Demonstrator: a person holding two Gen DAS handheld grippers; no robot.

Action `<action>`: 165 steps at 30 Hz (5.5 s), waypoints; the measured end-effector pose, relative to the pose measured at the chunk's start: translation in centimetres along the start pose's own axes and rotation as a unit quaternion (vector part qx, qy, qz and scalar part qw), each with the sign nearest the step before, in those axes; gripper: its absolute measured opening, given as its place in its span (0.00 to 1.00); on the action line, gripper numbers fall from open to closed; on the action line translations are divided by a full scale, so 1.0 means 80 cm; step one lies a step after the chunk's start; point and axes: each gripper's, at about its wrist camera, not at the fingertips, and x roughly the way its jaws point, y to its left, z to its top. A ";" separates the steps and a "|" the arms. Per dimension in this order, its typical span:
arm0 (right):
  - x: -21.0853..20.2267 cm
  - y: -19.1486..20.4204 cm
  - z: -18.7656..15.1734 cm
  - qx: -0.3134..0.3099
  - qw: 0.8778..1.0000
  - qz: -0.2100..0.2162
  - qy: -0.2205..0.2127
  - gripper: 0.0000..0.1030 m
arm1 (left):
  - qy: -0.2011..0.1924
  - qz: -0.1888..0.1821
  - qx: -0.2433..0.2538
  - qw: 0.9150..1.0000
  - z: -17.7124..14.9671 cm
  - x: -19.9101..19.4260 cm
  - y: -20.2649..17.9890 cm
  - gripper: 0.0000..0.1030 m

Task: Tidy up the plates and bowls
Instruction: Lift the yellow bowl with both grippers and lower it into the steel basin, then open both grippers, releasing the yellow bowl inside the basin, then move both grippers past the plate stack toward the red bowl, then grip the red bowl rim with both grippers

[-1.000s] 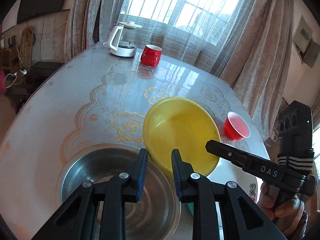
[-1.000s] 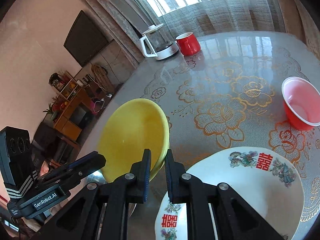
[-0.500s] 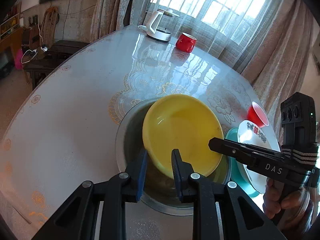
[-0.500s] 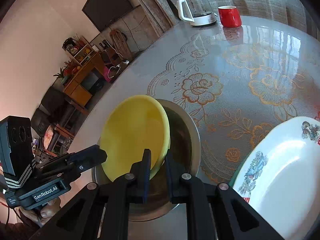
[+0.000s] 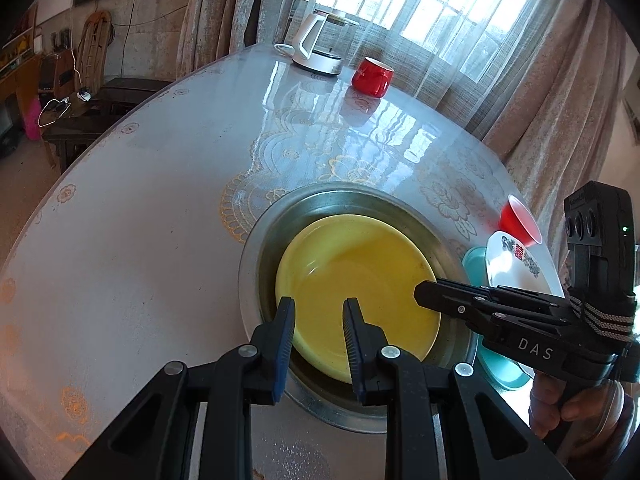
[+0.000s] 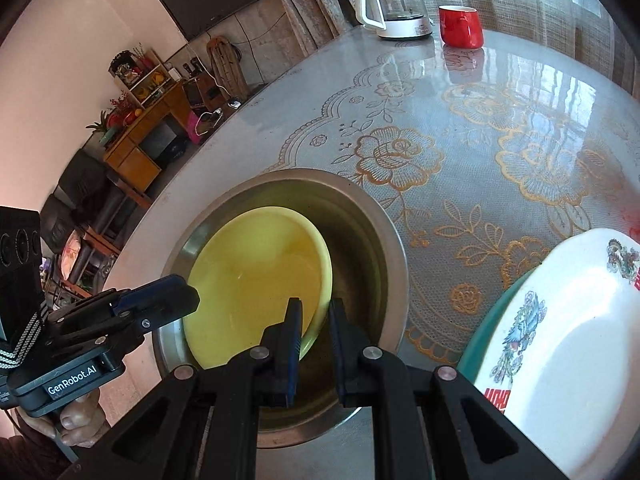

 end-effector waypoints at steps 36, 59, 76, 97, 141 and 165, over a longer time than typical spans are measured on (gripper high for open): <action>-0.050 0.018 -0.021 -0.014 0.994 -0.060 -0.094 0.33 | -0.067 0.076 0.066 0.993 0.004 -0.017 -0.024 0.32; -0.083 -0.016 -0.037 0.035 0.988 -0.071 -0.135 0.37 | -0.066 0.054 0.107 0.991 0.002 -0.007 -0.078 0.34; -0.129 -0.070 -0.053 0.091 0.977 -0.098 -0.168 0.37 | -0.060 0.029 0.152 0.986 0.008 0.016 -0.138 0.37; -0.201 -0.195 -0.089 0.213 0.944 -0.145 -0.206 0.37 | -0.050 0.010 0.202 0.978 0.020 0.054 -0.223 0.42; -0.196 -0.429 -0.024 0.342 0.906 -0.161 -0.190 0.30 | 0.070 -0.073 0.149 0.984 0.133 0.231 -0.408 0.41; -0.213 -0.358 -0.009 0.249 0.937 -0.140 -0.200 0.12 | 0.030 -0.111 0.164 0.980 0.126 0.179 -0.408 0.31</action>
